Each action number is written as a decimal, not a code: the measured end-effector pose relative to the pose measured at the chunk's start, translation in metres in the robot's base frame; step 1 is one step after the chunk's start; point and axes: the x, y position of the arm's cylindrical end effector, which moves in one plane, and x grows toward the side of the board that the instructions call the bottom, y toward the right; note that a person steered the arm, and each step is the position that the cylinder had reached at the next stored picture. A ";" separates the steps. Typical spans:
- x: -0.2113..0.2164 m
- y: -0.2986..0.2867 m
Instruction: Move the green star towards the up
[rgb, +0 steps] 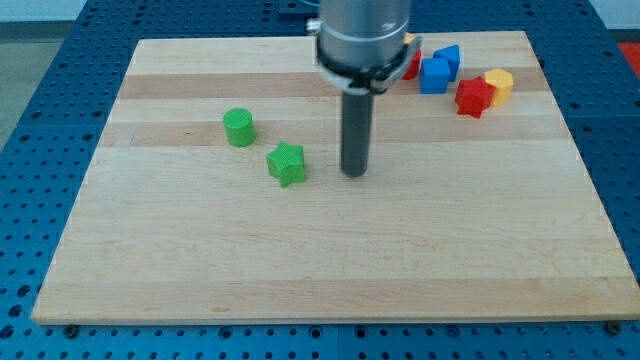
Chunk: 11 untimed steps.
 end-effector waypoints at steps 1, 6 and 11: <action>0.038 -0.035; 0.015 -0.081; -0.039 -0.039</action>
